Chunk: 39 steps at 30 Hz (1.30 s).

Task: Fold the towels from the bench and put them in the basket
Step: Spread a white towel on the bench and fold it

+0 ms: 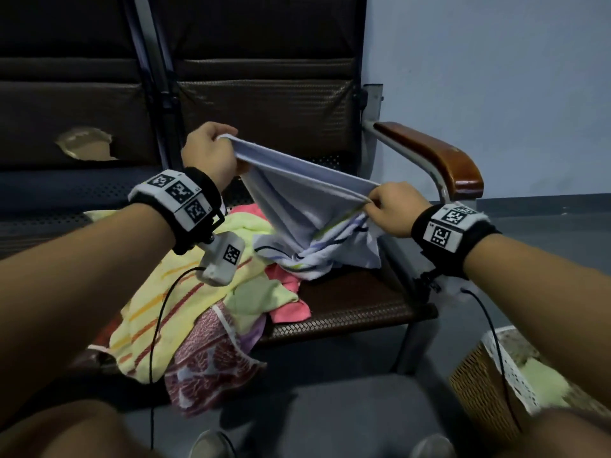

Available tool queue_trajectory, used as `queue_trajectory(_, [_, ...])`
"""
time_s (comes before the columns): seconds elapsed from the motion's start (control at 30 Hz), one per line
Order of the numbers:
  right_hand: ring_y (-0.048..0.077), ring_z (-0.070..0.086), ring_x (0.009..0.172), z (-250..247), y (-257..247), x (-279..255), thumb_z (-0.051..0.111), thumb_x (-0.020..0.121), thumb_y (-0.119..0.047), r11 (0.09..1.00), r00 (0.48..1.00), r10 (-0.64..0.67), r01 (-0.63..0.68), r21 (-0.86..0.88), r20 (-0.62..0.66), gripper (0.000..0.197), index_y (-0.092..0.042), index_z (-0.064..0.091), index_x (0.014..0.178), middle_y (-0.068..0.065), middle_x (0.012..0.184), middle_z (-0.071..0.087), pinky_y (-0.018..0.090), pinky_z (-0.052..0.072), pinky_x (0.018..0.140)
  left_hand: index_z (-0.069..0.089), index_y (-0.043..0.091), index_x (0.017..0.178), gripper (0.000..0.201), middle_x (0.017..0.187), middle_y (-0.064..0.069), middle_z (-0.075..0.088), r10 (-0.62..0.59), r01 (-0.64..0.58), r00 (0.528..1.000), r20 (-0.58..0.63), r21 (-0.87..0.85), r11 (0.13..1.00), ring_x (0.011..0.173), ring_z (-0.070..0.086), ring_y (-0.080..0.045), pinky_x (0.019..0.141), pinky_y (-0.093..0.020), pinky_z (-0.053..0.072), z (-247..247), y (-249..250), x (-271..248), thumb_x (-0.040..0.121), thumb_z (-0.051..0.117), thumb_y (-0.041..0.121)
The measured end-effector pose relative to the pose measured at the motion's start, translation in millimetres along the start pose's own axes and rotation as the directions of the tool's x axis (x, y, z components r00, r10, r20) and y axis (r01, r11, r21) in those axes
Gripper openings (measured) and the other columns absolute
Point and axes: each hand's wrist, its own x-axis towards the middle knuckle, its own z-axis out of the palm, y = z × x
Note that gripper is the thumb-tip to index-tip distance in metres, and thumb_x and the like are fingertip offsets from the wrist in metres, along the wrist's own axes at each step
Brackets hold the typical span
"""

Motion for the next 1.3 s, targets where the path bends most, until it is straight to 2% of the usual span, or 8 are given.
queue_trajectory(0.17, [0.02, 0.05, 0.059, -42.6, -7.9, 5.7, 0.058, 0.097, -0.044, 0.984, 0.997, -0.053, 0.061, 0.165, -0.054, 0.045, -0.013, 0.06, 0.065, 0.007, 0.062, 0.054, 0.035, 0.034, 0.058, 0.066, 0.003, 0.081, 0.041, 0.087, -0.02, 0.071, 0.075, -0.08, 0.997, 0.03, 0.258, 0.963, 0.083, 0.069, -0.036, 0.077, -0.042, 0.058, -22.0, 20.7, 11.2, 0.093, 0.036, 0.027])
queue_trajectory(0.27, [0.019, 0.044, 0.056, -67.7, -6.5, 2.4, 0.07, 0.09, -0.034, 0.975, 0.987, -0.158, 0.152, 0.165, 0.024, 0.043, -0.013, 0.049, 0.06, 0.005, 0.058, 0.048, 0.034, 0.034, 0.057, 0.055, 0.009, 0.074, 0.04, 0.095, -0.023, 0.062, 0.123, -0.151, 0.988, 0.095, 0.401, 0.903, 0.087, 0.055, -0.036, 0.072, -0.037, 0.037, -37.4, 28.7, 19.5, 0.099, 0.031, 0.029])
queue_trajectory(0.4, [0.016, 0.053, 0.058, -90.2, -2.5, 7.0, 0.063, 0.095, -0.029, 0.96, 0.99, -0.127, 0.139, 0.243, -0.064, 0.029, -0.015, 0.066, 0.069, 0.002, 0.061, 0.06, 0.029, 0.042, 0.056, 0.058, 0.005, 0.081, 0.035, 0.092, -0.021, 0.061, 0.098, -0.136, 0.985, 0.143, 0.286, 0.948, 0.085, 0.049, -0.032, 0.072, -0.034, 0.033, -38.9, 36.8, 24.6, 0.101, 0.034, 0.021])
queue_trajectory(0.57, [0.017, 0.043, 0.06, -112.8, -8.1, 19.7, 0.05, 0.096, -0.011, 0.905, 0.992, -0.032, 0.081, 0.417, -0.121, 0.029, -0.004, 0.057, 0.069, 0.004, 0.062, 0.046, 0.032, 0.037, 0.062, 0.064, 0.005, 0.083, 0.028, 0.078, -0.005, 0.057, 0.135, -0.18, 0.963, 0.232, 0.186, 0.966, 0.083, 0.051, -0.02, 0.072, -0.029, 0.041, -38.1, 56.6, 20.6, 0.097, 0.041, 0.007])
queue_trajectory(0.7, [0.016, 0.047, 0.07, -124.6, -11.5, 21.8, 0.04, 0.09, 0.001, 0.831, 0.964, 0.007, 0.141, 0.538, -0.265, 0.033, -0.019, 0.056, 0.07, 0.003, 0.071, 0.053, 0.026, 0.039, 0.066, 0.071, 0.013, 0.084, 0.021, 0.075, -0.002, 0.068, 0.096, -0.028, 0.829, 0.55, -0.131, 0.991, 0.071, 0.065, -0.016, 0.067, -0.027, 0.052, -47.2, 74.0, 11.0, 0.083, 0.065, 0.034])
queue_trajectory(0.9, [0.014, 0.053, 0.072, -119.3, 3.0, 23.6, 0.04, 0.097, -0.019, 0.826, 0.962, 0.121, 0.039, 0.562, -0.244, 0.021, -0.024, 0.06, 0.105, 0.0, 0.08, 0.057, 0.029, 0.043, 0.068, 0.07, 0.005, 0.114, 0.056, 0.106, -0.017, 0.074, -0.069, 0.008, 0.683, 0.727, 0.087, 0.996, 0.097, 0.073, -0.031, 0.084, -0.04, 0.057, -55.7, 63.2, 19.2, 0.068, 0.089, 0.031])
queue_trajectory(1.1, [0.014, 0.046, 0.062, -106.3, 15.4, 29.0, 0.056, 0.097, -0.045, 0.926, 0.988, 0.041, 0.018, 0.376, -0.147, 0.047, -0.007, 0.054, 0.068, -0.001, 0.063, 0.049, 0.03, 0.037, 0.06, 0.075, 0.015, 0.099, 0.022, 0.095, -0.007, 0.076, -0.034, 0.039, 0.899, 0.437, -0.003, 0.999, 0.085, 0.072, -0.025, 0.061, -0.028, 0.056, -33.2, 43.5, 20.0, 0.091, 0.071, 0.034])
queue_trajectory(1.3, [0.019, 0.055, 0.069, -94.1, 0.2, 46.9, 0.063, 0.092, -0.038, 0.633, 0.924, 0.372, -0.181, 0.753, -0.091, 0.044, 0.003, 0.064, 0.076, 0.009, 0.073, 0.056, 0.033, 0.048, 0.065, 0.068, 0.013, 0.069, 0.032, 0.073, -0.004, 0.057, -0.02, 0.024, 0.998, 0.056, -0.064, 0.998, 0.071, 0.053, -0.016, 0.065, -0.03, 0.042, 4.1, 41.2, 25.2, 0.086, 0.069, 0.04])
